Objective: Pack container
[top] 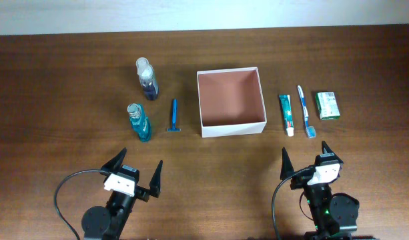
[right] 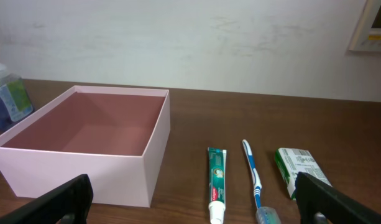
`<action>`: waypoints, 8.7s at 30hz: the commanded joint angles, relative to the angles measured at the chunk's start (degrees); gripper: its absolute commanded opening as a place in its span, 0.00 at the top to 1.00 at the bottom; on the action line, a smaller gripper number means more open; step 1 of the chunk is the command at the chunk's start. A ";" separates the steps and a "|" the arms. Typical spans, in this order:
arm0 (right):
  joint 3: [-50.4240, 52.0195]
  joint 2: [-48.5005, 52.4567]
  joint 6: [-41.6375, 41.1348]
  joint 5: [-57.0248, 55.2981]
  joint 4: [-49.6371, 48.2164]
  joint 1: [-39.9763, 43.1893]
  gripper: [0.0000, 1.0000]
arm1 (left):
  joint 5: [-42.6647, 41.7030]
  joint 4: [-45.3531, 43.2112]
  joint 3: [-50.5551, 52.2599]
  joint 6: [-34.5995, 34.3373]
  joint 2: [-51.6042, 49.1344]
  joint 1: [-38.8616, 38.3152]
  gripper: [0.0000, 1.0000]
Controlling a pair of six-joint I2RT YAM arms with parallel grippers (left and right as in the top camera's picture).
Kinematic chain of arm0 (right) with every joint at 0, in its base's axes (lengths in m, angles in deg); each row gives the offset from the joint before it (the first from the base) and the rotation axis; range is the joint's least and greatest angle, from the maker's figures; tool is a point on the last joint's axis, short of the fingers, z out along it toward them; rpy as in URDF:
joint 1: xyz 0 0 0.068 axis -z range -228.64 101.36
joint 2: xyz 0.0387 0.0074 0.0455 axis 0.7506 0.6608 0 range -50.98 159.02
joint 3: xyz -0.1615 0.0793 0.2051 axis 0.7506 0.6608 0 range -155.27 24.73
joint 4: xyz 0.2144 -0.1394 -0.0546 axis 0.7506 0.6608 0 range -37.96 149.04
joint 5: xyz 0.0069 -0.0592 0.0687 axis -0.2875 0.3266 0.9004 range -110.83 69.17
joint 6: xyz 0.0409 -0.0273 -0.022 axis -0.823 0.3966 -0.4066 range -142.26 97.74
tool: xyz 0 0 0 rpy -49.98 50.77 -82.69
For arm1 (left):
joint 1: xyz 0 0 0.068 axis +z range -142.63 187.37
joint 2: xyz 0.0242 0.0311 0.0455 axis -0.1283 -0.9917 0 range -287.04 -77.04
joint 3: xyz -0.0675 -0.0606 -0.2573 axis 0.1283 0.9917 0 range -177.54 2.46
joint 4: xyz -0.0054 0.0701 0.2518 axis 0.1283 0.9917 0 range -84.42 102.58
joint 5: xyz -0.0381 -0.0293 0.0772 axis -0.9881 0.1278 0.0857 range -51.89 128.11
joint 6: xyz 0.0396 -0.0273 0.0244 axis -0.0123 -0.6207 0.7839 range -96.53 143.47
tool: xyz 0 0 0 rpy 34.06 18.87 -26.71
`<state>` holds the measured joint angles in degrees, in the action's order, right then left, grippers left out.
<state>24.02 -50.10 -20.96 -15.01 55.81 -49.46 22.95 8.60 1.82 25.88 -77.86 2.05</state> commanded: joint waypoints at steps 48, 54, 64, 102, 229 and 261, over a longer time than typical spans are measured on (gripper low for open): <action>0.39 -0.70 -0.31 -0.72 0.22 0.09 0.01 | 0.15 0.44 0.13 0.68 0.52 0.24 0.01; 0.39 -0.70 -0.31 -0.72 0.24 0.09 0.02 | 0.15 0.44 0.13 0.68 0.52 0.24 0.01; 0.39 -0.70 -0.31 -0.72 0.22 0.09 0.01 | -0.74 0.20 0.11 0.66 0.52 0.24 0.01; 0.39 -0.70 -0.31 -0.72 0.24 0.09 0.01 | -0.31 14.43 -28.22 0.24 -12.52 0.24 0.01; 0.39 -0.70 -0.31 -0.74 0.22 0.09 0.02 | 14.16 31.43 -64.89 -4.92 -91.21 0.09 0.01; 0.39 -0.68 -0.31 -0.72 0.22 0.09 0.01 | 14.97 32.17 -64.89 -4.94 -91.21 0.07 0.62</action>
<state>24.02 -50.10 -20.96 -15.03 55.83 -49.46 37.53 40.49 -61.89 20.66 -168.46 2.05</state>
